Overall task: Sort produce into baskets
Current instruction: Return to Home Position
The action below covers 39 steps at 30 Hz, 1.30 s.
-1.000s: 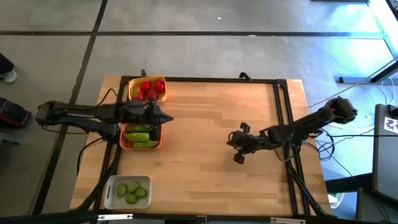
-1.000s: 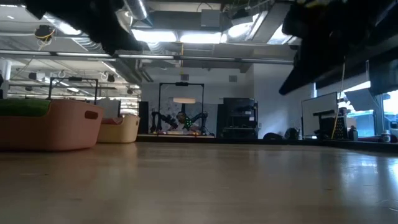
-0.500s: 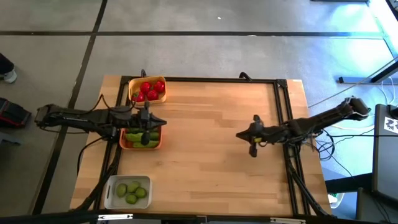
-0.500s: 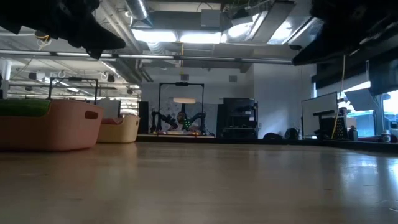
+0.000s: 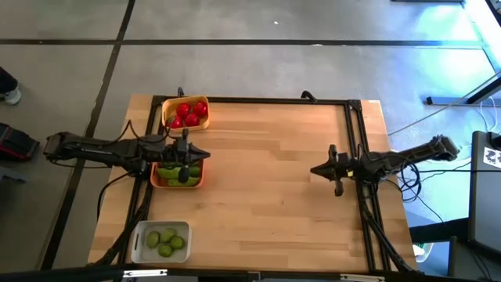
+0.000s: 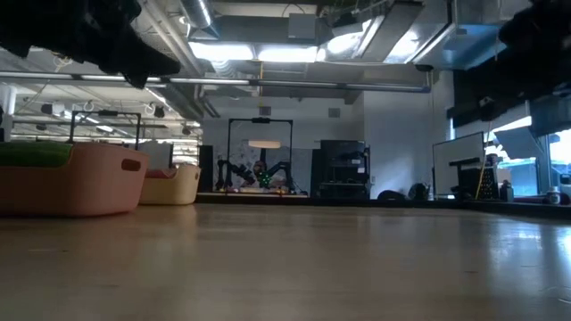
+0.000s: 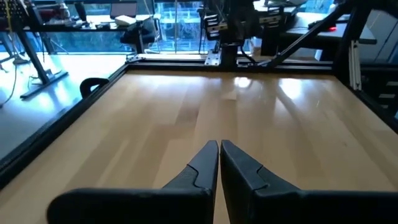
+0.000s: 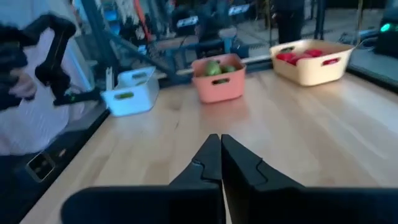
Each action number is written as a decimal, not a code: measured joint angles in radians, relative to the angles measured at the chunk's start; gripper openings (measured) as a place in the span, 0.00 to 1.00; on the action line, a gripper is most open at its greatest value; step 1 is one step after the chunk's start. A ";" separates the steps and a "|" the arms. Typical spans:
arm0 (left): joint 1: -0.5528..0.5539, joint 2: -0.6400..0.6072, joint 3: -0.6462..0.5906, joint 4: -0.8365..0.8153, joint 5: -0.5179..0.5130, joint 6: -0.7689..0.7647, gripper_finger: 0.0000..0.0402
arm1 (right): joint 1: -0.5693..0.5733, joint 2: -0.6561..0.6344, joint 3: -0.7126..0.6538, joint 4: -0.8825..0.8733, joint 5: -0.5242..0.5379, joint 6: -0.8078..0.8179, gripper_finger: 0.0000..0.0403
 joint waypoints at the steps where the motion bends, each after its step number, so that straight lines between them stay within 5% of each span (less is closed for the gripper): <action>1: 0.000 -0.001 -0.017 0.026 0.001 -0.001 0.04 | -0.018 -0.033 -0.016 -0.007 -0.010 -0.004 0.01; 11: 0.000 -0.082 -0.130 0.164 0.033 -0.013 0.04 | -0.180 -0.295 -0.035 -0.198 -0.103 -0.055 0.02; 22: 0.000 -0.371 -0.274 0.153 0.051 -0.073 0.04 | -0.225 -0.292 -0.034 -0.208 -0.125 -0.055 0.02; 28: 0.000 -0.511 -0.308 0.084 0.016 -0.071 0.04 | -0.225 -0.289 -0.034 -0.206 -0.041 -0.057 0.02; 39: 0.000 -0.560 -0.307 -0.014 0.014 -0.064 0.04 | -0.225 -0.284 -0.035 -0.210 -0.052 -0.056 0.02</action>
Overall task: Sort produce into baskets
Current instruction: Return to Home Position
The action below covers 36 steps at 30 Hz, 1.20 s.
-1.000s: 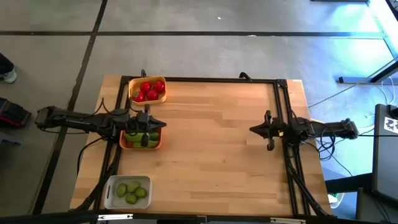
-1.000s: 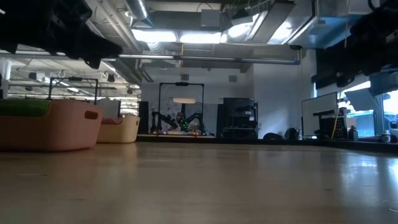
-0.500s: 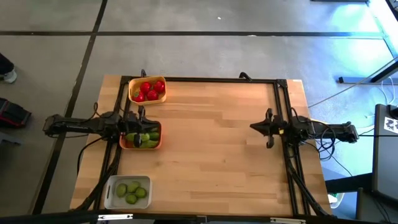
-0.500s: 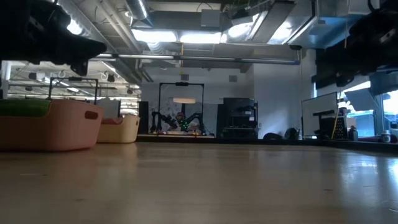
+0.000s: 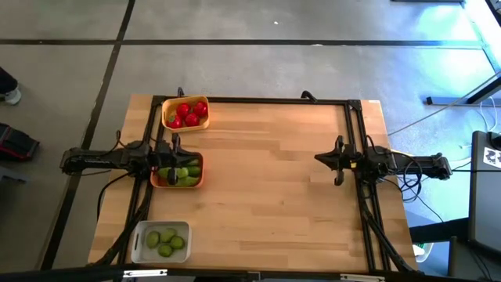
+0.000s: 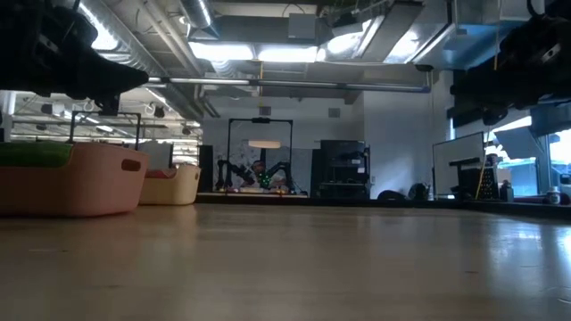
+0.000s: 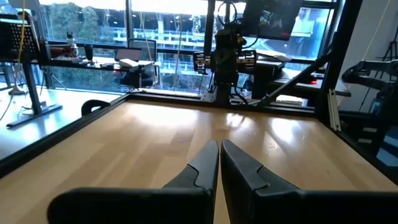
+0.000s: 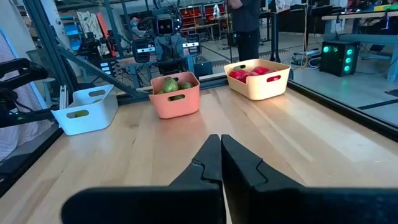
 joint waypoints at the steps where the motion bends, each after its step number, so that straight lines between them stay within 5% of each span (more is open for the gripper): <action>1: 0.000 0.000 0.000 -0.001 0.000 0.000 0.04 | 0.000 0.000 0.000 0.000 -0.001 0.000 0.02; 36: 0.002 -0.023 0.001 0.007 -0.057 0.022 0.04 | 0.000 0.000 -0.002 -0.003 -0.004 0.001 0.02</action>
